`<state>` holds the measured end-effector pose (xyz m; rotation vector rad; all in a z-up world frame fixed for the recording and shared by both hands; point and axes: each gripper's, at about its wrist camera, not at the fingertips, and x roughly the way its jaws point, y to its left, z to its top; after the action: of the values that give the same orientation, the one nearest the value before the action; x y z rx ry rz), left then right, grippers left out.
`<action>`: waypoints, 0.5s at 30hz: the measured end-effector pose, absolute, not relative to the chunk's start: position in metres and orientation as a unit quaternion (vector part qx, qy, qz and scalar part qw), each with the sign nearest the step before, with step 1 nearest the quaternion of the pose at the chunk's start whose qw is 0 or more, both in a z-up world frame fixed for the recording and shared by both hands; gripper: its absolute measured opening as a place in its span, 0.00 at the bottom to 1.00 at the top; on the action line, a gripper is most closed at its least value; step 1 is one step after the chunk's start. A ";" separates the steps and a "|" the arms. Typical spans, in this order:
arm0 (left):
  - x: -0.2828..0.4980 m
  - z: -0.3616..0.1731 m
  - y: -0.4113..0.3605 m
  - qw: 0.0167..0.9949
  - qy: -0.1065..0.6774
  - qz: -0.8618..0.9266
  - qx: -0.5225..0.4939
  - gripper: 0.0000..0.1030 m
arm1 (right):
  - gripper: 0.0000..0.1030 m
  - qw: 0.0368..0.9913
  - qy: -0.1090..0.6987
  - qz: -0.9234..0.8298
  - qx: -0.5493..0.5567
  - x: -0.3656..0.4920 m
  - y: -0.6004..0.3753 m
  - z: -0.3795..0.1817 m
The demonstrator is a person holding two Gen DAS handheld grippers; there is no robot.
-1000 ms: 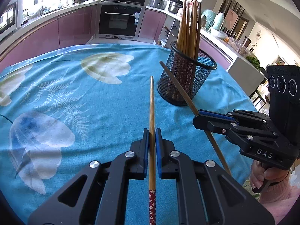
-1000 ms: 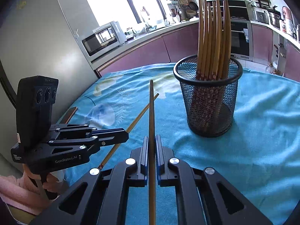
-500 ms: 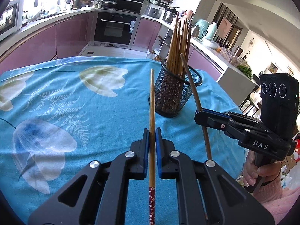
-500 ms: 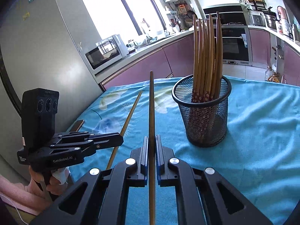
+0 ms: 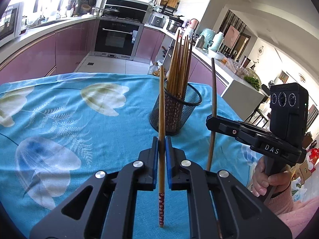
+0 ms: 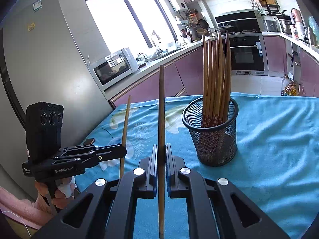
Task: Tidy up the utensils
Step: 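Lift both chopsticks upright and carry them over the mesh cup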
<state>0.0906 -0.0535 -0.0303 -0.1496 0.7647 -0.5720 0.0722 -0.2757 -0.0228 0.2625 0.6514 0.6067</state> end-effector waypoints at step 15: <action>0.091 -0.015 -0.061 0.893 0.343 -0.282 -0.071 0.08 | 0.06 0.904 0.286 0.290 0.126 0.074 -0.285 -0.005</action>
<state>0.0911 -0.0610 -0.0147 -0.1463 0.7107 -0.5855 0.0736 -0.2851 -0.0049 0.2600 0.5912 0.5995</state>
